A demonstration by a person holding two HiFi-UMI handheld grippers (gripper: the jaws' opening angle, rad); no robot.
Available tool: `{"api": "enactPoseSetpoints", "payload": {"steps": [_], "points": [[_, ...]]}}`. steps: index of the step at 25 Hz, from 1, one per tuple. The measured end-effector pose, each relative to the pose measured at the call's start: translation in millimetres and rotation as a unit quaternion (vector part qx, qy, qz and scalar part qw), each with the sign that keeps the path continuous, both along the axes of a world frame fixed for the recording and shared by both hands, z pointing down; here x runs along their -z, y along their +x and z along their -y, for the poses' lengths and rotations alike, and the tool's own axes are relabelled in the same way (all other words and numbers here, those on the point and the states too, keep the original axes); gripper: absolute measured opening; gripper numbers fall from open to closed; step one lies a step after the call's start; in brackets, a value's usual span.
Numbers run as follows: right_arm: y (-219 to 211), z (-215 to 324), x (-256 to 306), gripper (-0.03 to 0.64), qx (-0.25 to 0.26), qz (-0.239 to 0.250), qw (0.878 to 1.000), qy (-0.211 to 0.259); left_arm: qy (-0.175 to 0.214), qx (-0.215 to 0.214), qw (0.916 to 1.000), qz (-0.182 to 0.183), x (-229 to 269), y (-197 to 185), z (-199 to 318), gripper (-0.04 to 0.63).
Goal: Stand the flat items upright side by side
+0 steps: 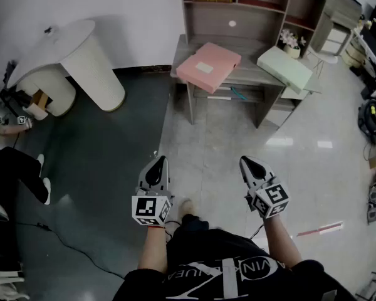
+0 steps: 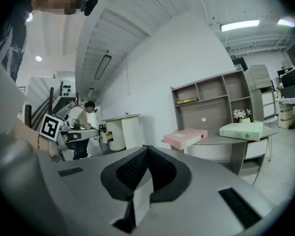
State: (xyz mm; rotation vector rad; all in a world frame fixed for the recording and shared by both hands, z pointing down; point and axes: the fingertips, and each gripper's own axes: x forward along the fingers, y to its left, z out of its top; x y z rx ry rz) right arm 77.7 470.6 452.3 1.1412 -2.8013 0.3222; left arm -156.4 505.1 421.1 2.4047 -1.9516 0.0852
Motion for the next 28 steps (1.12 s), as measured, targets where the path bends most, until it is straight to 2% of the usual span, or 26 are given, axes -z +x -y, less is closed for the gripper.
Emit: {"api": "enactPoseSetpoints", "payload": {"steps": [11,15,18,20,22,24,28], "points": [[-29.5,33.6,-9.0,0.009,-0.017,-0.011,1.000,-0.009,-0.003,-0.015,0.9998,-0.009,-3.3,-32.6,42.2,0.005],[-39.4,47.4,-11.3,0.012,-0.038,-0.018,0.999,-0.010,-0.006,-0.028,0.9995,-0.012,-4.0,-45.6,63.1,0.005],[-44.6,60.3,-10.7,0.061,-0.058,-0.018,0.998,-0.007,-0.009,-0.041,0.9989,-0.021,-5.9,-53.4,81.0,0.006],[-46.9,67.6,-12.1,0.131,-0.071,-0.014,0.997,-0.010,-0.011,-0.050,0.9984,-0.024,-6.8,-58.9,92.9,0.011],[-47.4,74.9,-14.5,0.193,-0.088,-0.010,0.996,-0.014,-0.011,-0.059,0.9977,-0.030,-6.1,-63.3,107.3,0.088],[-48.5,81.1,-17.3,0.201,-0.106,-0.008,0.994,-0.017,-0.010,-0.069,0.9969,-0.036,-4.5,-68.0,121.8,0.176],[-55.3,85.7,-22.7,0.202,-0.137,0.000,0.990,-0.021,-0.008,-0.094,0.9950,-0.033,-4.5,-79.1,138.7,0.199]]}}
